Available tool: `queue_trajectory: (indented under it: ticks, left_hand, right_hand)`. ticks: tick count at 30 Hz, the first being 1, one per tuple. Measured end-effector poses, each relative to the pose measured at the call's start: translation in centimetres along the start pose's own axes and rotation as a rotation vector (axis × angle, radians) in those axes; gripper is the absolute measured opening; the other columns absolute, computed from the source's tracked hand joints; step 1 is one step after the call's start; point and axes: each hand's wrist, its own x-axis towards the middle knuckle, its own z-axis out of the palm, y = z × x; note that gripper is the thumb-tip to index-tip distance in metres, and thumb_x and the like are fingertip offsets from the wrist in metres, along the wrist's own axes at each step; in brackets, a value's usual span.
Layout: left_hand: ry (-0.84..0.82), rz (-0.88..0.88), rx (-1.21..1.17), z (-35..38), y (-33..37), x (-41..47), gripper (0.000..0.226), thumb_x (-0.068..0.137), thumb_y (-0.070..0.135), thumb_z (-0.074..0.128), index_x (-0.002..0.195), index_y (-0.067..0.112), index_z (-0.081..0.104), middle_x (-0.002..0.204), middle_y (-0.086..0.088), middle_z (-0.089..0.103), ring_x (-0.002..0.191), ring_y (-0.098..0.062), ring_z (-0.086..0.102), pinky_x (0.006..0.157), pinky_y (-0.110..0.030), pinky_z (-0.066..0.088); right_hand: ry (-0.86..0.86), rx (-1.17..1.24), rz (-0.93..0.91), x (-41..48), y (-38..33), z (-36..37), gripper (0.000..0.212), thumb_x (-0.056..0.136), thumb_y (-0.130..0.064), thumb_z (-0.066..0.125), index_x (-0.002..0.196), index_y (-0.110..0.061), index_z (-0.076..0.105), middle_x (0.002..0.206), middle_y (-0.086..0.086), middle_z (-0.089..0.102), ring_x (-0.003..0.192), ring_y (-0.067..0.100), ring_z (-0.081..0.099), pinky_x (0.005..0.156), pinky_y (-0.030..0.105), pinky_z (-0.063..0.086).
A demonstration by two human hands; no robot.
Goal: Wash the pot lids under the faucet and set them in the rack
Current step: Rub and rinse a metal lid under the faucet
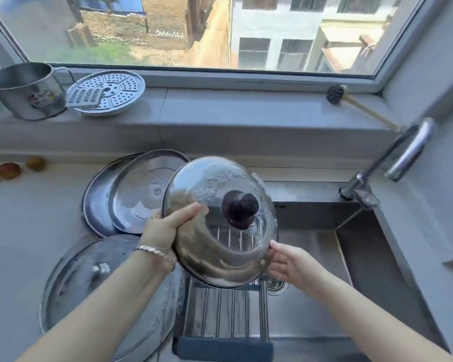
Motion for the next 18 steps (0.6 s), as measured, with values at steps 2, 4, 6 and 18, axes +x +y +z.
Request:
queue_trajectory:
  ticks: [2,4,6,18]
  left_hand:
    - [0.015,-0.039,0.042,3.0,-3.0,-0.8,0.047,0.055,0.008,0.079,0.098,0.002,0.064,0.067,-0.009,0.073,0.057,-0.02,0.069,0.055,-0.027,0.056]
    - [0.055,-0.046,0.103,5.7,-5.6,-1.5,0.03,0.058,0.005,0.08,0.084,0.005,0.065,0.06,-0.006,0.071,0.053,-0.021,0.066,0.057,-0.027,0.056]
    - [0.072,-0.031,0.151,8.5,-8.2,-2.2,0.032,0.049,0.008,0.082,0.075,0.01,0.065,0.059,-0.006,0.071,0.059,-0.024,0.066,0.068,-0.033,0.056]
    - [0.199,-0.03,0.183,19.2,-15.6,-3.0,0.023,0.059,-0.002,0.08,0.073,0.01,0.065,0.057,-0.004,0.07,0.052,-0.021,0.065,0.059,-0.029,0.054]
  right_hand:
    - [0.099,-0.104,0.024,-0.5,0.5,-4.1,0.026,0.094,-0.032,0.049,0.099,-0.009,0.061,0.084,0.009,0.066,0.068,0.018,0.063,0.061,0.022,0.05]
    - [0.208,-0.218,0.01,-0.9,0.1,-8.6,0.031,0.096,-0.035,0.045,0.1,-0.007,0.058,0.08,0.008,0.064,0.062,0.016,0.059,0.053,0.019,0.048]
    - [0.29,-0.273,-0.022,-1.2,-1.1,-13.3,0.043,0.095,-0.042,0.043,0.096,-0.003,0.059,0.08,0.01,0.062,0.059,0.017,0.057,0.051,0.02,0.046]
    - [0.461,-0.347,0.028,3.4,-8.8,-25.2,0.053,0.09,-0.059,0.039,0.101,-0.007,0.049,0.073,0.015,0.058,0.058,0.023,0.058,0.046,0.025,0.046]
